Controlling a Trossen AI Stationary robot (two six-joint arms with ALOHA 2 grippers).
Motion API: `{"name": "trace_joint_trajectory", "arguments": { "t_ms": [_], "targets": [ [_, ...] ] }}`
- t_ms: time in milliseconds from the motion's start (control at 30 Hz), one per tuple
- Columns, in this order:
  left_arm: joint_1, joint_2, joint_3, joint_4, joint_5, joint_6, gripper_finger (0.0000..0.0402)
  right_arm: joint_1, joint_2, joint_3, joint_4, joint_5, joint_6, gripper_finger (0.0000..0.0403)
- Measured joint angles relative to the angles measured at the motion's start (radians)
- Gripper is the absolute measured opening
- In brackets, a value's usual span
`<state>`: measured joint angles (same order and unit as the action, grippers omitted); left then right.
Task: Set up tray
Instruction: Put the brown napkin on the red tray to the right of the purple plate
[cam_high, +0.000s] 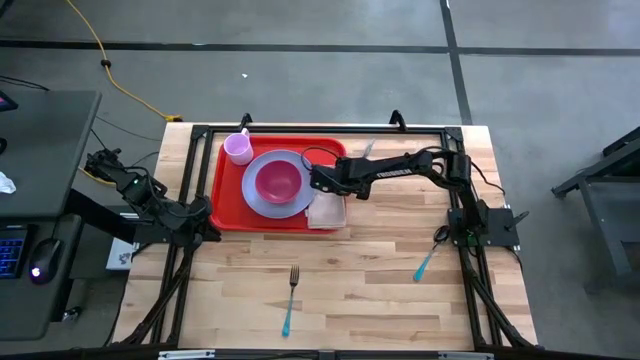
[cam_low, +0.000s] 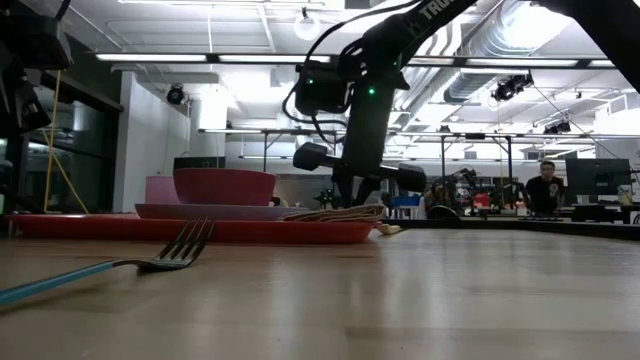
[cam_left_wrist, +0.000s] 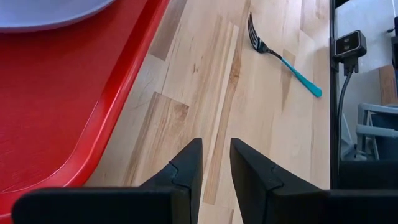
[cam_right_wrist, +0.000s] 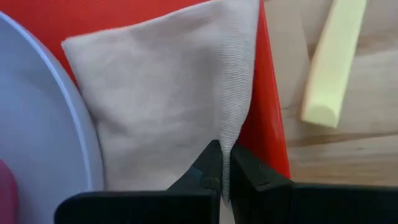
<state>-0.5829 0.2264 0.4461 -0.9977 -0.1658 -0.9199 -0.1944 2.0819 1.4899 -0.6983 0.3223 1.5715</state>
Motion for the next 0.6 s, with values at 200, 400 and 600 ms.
{"name": "trace_joint_trajectory", "arguments": {
  "t_ms": [200,400,600],
  "targets": [
    [0.0,0.0,0.0,0.0,0.0,0.0,0.0111,-0.006,0.0,0.0,0.0,0.028,0.003,0.0],
    [0.0,0.0,0.0,0.0,0.0,0.0,0.0111,-0.026,0.0,0.0,-0.001,0.047,0.002,0.0],
    [0.0,0.0,0.0,0.0,0.001,-0.001,0.0111,-0.03,0.008,0.0,-0.007,0.033,-0.006,0.0]
  ]
}}
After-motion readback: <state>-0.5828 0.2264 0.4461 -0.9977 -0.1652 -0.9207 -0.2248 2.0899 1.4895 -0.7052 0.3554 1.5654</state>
